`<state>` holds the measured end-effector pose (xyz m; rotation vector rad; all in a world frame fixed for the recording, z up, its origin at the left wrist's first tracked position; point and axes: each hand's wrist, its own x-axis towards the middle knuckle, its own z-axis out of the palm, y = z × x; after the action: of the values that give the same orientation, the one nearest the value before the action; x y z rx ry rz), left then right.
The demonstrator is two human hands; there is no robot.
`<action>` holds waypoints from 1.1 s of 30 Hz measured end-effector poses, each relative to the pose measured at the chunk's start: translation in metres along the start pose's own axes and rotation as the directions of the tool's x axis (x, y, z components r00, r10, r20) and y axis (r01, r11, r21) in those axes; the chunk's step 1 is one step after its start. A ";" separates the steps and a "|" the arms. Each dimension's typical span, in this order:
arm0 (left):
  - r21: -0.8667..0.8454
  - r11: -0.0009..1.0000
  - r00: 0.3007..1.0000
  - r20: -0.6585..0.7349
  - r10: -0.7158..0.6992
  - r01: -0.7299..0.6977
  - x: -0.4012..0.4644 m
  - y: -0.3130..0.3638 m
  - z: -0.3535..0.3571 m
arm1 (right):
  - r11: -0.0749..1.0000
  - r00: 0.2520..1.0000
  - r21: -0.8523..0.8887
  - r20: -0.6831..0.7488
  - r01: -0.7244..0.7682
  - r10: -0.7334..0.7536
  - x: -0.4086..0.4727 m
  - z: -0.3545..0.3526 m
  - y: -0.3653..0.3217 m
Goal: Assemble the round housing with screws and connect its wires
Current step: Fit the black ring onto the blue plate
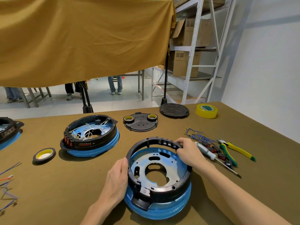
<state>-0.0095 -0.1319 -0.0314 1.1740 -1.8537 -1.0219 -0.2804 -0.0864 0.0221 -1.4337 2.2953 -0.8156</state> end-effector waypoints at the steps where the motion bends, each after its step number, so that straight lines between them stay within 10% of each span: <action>1: -0.003 1.000 1.000 0.009 -0.003 0.003 0.001 -0.001 -0.001 | 1.000 0.999 0.009 -0.028 -0.019 0.019 -0.004 -0.002 0.003; 15: 0.198 0.978 0.987 0.136 -0.088 0.060 0.009 0.008 -0.024 | 0.982 0.976 -0.154 0.171 -0.109 0.135 -0.040 -0.004 0.006; 33: 0.304 0.946 0.913 0.407 -0.024 -0.111 0.009 -0.014 -0.040 | 0.998 0.998 0.005 -0.024 -0.061 0.061 0.018 -0.008 -0.016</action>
<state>0.0270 -0.1544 -0.0255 1.1555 -2.4415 -1.0204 -0.2813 -0.1054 0.0384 -1.3526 2.3411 -0.8235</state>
